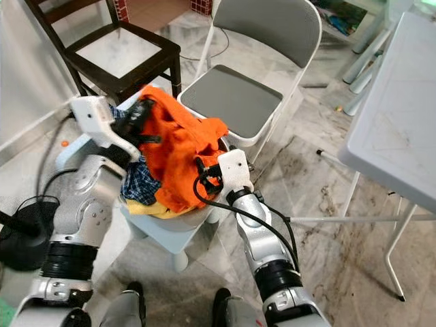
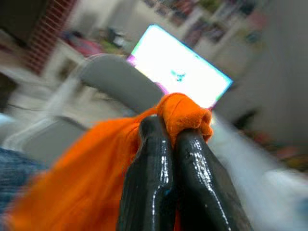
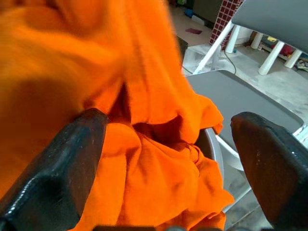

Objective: Hang hanger

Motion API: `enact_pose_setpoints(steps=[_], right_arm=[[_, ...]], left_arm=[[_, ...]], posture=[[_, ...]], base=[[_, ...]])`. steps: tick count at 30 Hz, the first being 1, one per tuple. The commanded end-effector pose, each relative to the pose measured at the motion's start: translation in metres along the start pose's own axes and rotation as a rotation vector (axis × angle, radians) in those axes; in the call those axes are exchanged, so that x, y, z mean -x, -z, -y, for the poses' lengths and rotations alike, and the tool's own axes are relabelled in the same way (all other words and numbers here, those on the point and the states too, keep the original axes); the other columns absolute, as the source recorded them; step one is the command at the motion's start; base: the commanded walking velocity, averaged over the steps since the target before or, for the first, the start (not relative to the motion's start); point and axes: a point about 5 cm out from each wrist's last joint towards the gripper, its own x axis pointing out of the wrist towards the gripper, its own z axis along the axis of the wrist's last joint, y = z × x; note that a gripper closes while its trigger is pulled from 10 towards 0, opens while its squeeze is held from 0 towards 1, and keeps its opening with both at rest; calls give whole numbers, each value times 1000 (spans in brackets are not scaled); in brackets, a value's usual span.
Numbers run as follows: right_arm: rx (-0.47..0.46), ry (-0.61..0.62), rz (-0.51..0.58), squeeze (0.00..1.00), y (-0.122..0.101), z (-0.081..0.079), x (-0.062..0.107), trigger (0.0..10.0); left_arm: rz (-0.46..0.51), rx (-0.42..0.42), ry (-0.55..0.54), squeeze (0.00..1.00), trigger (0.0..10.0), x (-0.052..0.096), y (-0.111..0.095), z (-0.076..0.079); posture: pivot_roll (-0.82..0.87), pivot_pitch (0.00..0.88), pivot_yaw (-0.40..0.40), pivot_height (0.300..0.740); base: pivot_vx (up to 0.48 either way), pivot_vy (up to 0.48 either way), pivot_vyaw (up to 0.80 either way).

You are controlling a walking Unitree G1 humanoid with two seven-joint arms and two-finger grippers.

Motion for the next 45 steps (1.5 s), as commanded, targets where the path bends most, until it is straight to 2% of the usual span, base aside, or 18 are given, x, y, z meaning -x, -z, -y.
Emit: enact_pose_setpoints(steps=[1,4,5,6,8,9,10,12,14,15,17,19,22,25,29,32,35,45], right_arm=[[-7,35,-1,0,4,6,6,10000],[-7,59,7,0,4,9,9,10000],[-15,69,11,0,3,10,9,10000],[-29,79,26,0,0,11,10,10000],[-30,73,36,0,-1,9,12,10000],[-25,79,34,0,0,10,12,10000],[-25,79,34,0,0,10,12,10000],[-25,96,33,0,-1,12,14,10000],[-27,122,48,0,-5,17,16,10000],[-20,134,62,0,-9,20,18,10000],[-16,163,77,0,-13,26,22,10000],[-29,228,84,0,-16,39,30,10000],[-29,241,85,0,-17,42,32,10000],[-45,293,52,0,-9,53,41,10000],[-47,315,31,0,-3,58,47,10000],[-48,321,21,0,-2,59,48,10000],[-51,324,15,0,-4,57,47,10000],[-47,307,24,0,-7,56,44,10000]], left_arm=[[-4,111,67,0,0,2,-2,14],[-24,192,52,0,0,10,-3,13],[-39,157,26,0,0,13,-2,8],[-86,41,-26,0,0,23,1,-5],[-140,-70,-94,0,0,34,8,-19],[-166,-120,-182,0,0,48,13,-33],[-166,-120,-182,0,0,48,13,-33],[-192,-145,-256,0,0,63,17,-42],[-202,-226,-302,0,0,76,19,-47],[-202,-264,-323,0,2431,82,19,-48],[-204,-310,-374,0,4314,91,20,-50],[-261,-424,-437,0,10000,106,28,-55],[-277,-448,-441,0,10000,109,29,-56],[-300,-531,-474,0,10000,125,34,-60],[-303,-539,-467,0,10000,128,37,-57],[-293,-546,-452,0,10000,124,38,-54],[-260,-598,-409,0,10000,109,35,-50],[-214,-671,-410,0,10000,101,25,-51]], posture=[[232,213,-66,740],[228,206,-63,740],[242,212,-67,740],[251,208,-68,740],[253,209,-69,740],[262,222,-80,740],[262,222,-80,740],[262,222,-80,740],[273,232,-94,740],[277,236,-97,740],[285,235,-100,740],[290,236,-98,740],[293,235,-96,740],[286,234,-83,740],[280,230,-71,740],[273,224,-67,740],[268,218,-63,740],[271,215,-72,740]], base=[[0,0,0],[0,0,0],[0,0,0],[0,0,0],[0,0,0],[0,0,0],[0,0,0],[0,0,0],[0,0,0],[0,0,0],[0,0,0],[0,0,0],[0,0,0],[0,0,0],[0,0,0],[0,0,0],[0,0,0],[0,0,0]])
